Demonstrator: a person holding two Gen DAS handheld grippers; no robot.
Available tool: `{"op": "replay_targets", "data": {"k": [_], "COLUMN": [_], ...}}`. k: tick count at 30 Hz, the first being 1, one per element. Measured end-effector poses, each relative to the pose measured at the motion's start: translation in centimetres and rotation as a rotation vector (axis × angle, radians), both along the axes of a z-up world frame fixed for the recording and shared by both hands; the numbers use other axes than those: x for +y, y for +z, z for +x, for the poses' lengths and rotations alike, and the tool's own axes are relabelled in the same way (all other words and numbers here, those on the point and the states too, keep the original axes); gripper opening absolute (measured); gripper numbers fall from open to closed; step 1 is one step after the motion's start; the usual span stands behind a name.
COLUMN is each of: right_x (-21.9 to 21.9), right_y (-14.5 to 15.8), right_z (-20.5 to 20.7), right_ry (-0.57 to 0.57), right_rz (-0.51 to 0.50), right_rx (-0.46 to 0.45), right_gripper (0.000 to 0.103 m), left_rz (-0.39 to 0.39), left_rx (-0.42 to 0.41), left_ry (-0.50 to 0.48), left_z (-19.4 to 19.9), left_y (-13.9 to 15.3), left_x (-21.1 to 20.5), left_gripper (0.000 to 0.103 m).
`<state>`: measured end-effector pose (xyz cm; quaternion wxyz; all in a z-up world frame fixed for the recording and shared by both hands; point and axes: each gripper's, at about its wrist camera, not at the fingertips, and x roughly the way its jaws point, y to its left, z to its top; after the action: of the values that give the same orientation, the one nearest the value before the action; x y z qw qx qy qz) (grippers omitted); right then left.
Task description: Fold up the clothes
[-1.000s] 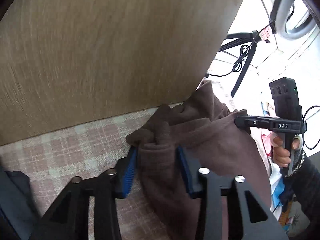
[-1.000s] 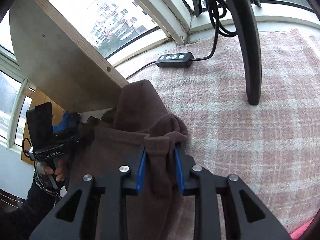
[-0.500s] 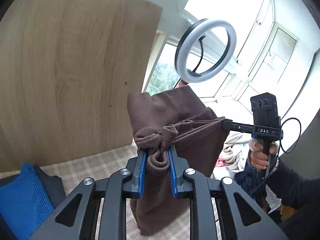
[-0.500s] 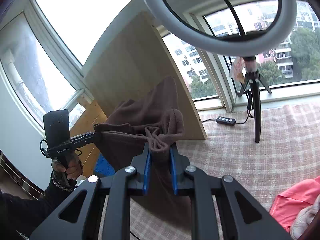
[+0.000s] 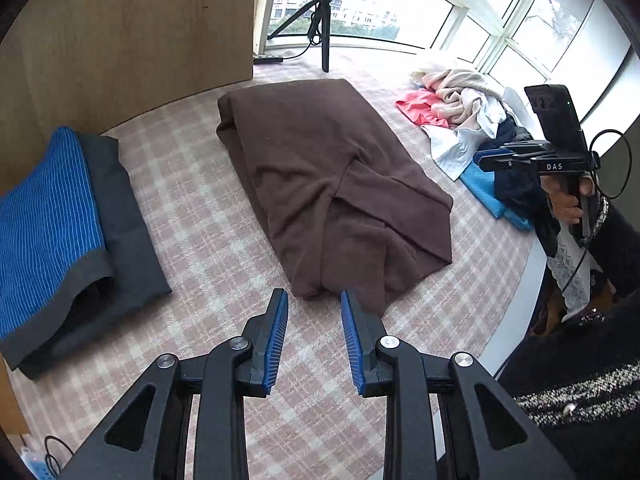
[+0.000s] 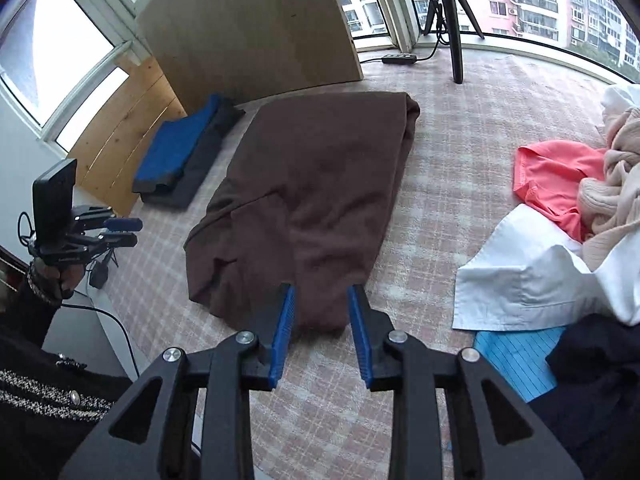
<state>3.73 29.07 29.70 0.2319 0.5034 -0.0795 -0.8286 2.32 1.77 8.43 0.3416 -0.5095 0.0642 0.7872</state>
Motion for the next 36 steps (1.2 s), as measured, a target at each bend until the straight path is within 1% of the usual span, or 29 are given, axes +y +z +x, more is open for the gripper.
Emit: {"op": "replay_targets", "data": {"k": [3,5,7,8,9,12,13,14,15,18,20,22,24,26,27,29,30,32,34,35,36], "right_x": [-1.8,-3.2,-4.5,-5.1,-5.5,-6.4,-6.5,-6.7,-6.7,-6.9,-7.5,-8.0,-7.6,-6.3,-5.4,-3.2,-2.1,0.2,1.5,1.6,1.4], "right_y": [-0.1,-0.8,-1.6,-2.0,-2.7,-4.9,-5.5,-6.1,-6.1,-3.6,-1.9,-1.1,-0.8,-1.0,-1.4,-2.4,-2.8,-3.7,-4.2,-4.2,-4.2], "right_z": [-1.2,-2.1,-3.0,-3.4,-3.8,-4.8,-4.9,-5.0,-5.1,-6.1,-7.4,-8.8,-10.0,-10.8,-11.0,-11.0,-11.0,-10.8,-10.8,-10.8,-10.9], "right_ry": [0.004,0.019,0.034,0.041,0.049,0.073,0.086,0.099,0.107,0.102,0.094,0.075,0.024,-0.042,-0.075,-0.132,-0.159,-0.214,-0.241,-0.24,-0.233], "right_rz": [0.025,0.015,0.013,0.024,0.033,0.069,0.102,0.134,0.143,0.068,0.03,0.015,0.013,0.008,-0.002,-0.025,-0.041,-0.08,-0.126,-0.13,-0.121], "right_rx": [0.029,0.028,0.023,0.025,0.013,-0.056,-0.081,-0.106,-0.11,-0.056,-0.009,0.014,0.032,0.034,0.025,-0.003,-0.016,-0.04,-0.066,-0.068,-0.063], "right_gripper": [0.028,0.028,0.028,0.028,0.028,0.028,0.028,0.028,0.028,0.028,0.028,0.028,0.028,0.03,0.034,0.04,0.04,0.04,0.04,0.04,0.04], "left_rz": [-0.01,-0.009,-0.053,-0.059,-0.061,-0.042,-0.049,-0.057,-0.071,-0.017,0.015,0.034,0.063,0.079,0.096,0.136,0.16,0.214,0.211,0.207,0.182], "left_rx": [0.076,0.068,0.087,0.088,0.086,-0.025,-0.003,0.027,0.027,-0.001,0.023,0.059,0.089,0.093,0.074,0.016,-0.023,-0.057,-0.041,-0.032,-0.017], "left_ry": [-0.016,-0.029,-0.043,-0.041,-0.039,-0.054,-0.068,-0.084,-0.103,-0.083,-0.061,-0.046,0.001,0.084,0.135,0.221,0.253,0.282,0.327,0.35,0.344], "left_z": [-0.3,-1.1,-1.5,-1.6,-1.7,-2.0,-1.4,-0.7,-0.3,-0.4,-0.7,-1.3,-2.5,-4.4,-5.6,-7.9,-9.0,-10.6,-12.2,-13.1,-13.9], "left_y": [-0.7,-1.5,-2.7,-3.3,-3.9,-6.8,-7.0,-7.0,-6.7,-5.0,-3.5,-2.2,-1.2,-1.1,-1.4,-2.5,-3.2,-3.9,-4.2,-4.4,-4.6], "left_x": [1.9,2.6,3.6,4.0,4.3,4.8,4.8,4.8,4.7,3.6,3.2,3.1,2.6,1.8,1.3,0.2,-0.3,-1.0,-1.5,-1.8,-1.7], "left_gripper": [0.025,0.025,0.026,0.026,0.026,0.028,0.029,0.03,0.033,0.033,0.033,0.033,0.038,0.042,0.047,0.052,0.052,0.051,0.049,0.049,0.047]}}
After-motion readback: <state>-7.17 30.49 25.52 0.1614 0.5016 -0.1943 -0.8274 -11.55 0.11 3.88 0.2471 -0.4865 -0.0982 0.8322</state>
